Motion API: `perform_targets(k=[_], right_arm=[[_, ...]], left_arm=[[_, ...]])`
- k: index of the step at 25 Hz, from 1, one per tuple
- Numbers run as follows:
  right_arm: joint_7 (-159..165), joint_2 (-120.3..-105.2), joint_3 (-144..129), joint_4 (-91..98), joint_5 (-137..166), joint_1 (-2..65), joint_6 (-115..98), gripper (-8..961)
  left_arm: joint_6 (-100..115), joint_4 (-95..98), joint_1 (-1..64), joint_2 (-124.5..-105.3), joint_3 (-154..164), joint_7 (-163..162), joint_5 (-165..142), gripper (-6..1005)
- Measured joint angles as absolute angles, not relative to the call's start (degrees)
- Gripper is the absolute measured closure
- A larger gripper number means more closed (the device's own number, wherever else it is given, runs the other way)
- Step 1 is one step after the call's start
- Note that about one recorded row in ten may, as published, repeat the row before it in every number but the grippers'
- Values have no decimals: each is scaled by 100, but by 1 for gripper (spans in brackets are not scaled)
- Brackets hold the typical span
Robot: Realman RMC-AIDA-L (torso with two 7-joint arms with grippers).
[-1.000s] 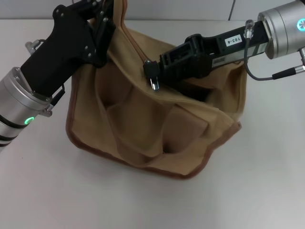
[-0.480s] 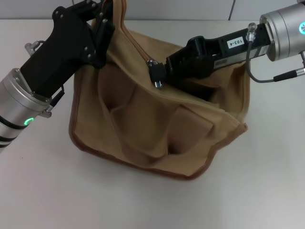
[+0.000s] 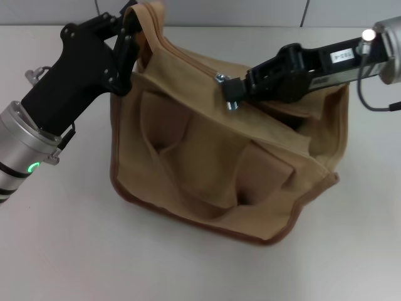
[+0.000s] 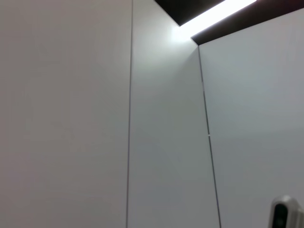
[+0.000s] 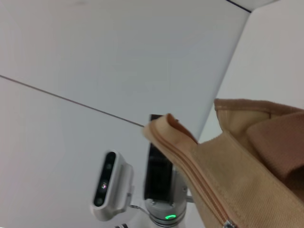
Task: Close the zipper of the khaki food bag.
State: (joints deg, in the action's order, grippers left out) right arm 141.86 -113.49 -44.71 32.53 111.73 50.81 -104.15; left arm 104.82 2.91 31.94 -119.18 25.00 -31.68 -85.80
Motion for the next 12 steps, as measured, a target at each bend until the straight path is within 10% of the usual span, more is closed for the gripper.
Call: perform_targets(k=[12], right_arm=[[14168, -11257, -4233, 3201, 11161, 4716, -10751, 952]], left_arm=[[10021, 81, 2967, -11918, 2075, -2712, -8569, 978]])
